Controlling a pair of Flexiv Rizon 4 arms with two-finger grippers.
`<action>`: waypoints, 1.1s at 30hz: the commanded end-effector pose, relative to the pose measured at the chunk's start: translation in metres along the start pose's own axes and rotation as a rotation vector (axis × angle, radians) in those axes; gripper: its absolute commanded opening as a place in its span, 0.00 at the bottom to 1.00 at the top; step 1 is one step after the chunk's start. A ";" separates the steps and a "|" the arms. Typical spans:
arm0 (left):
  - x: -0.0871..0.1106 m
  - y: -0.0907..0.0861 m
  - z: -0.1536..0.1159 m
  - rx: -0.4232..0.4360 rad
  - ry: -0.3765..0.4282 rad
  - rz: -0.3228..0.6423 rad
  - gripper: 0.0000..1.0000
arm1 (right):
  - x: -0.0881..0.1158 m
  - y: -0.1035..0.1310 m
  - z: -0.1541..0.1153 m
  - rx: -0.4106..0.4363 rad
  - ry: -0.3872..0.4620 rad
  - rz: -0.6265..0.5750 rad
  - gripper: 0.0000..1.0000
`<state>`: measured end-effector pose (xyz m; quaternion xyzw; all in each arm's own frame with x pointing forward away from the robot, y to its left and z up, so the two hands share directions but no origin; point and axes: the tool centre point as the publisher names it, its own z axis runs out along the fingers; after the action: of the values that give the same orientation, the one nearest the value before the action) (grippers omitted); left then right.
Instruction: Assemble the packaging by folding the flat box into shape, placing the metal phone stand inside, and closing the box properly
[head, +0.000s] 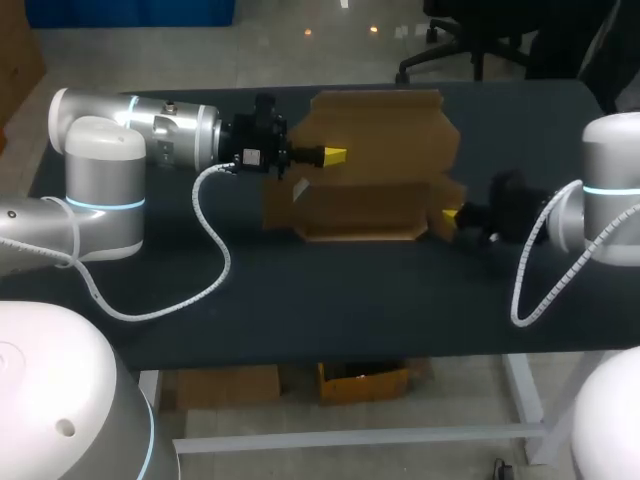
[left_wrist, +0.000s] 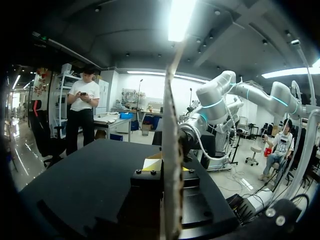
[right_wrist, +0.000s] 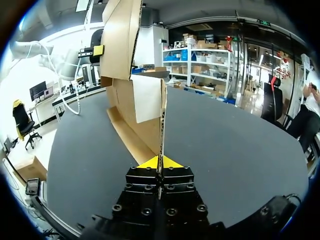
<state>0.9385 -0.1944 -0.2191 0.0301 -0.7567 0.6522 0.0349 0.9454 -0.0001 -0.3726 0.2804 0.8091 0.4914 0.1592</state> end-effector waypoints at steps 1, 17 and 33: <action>0.000 0.002 0.003 0.000 0.002 0.000 0.00 | 0.006 0.002 0.006 -0.003 -0.022 0.005 0.00; 0.000 0.002 0.003 0.000 0.002 0.000 0.00 | 0.011 0.000 0.012 0.013 -0.101 0.058 0.01; 0.000 0.002 0.003 0.000 0.002 0.000 0.00 | 0.029 0.003 0.007 0.026 -0.196 0.104 0.05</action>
<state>0.9384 -0.1950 -0.2194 0.0300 -0.7567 0.6521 0.0350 0.9319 0.0175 -0.3738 0.3636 0.7860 0.4619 0.1916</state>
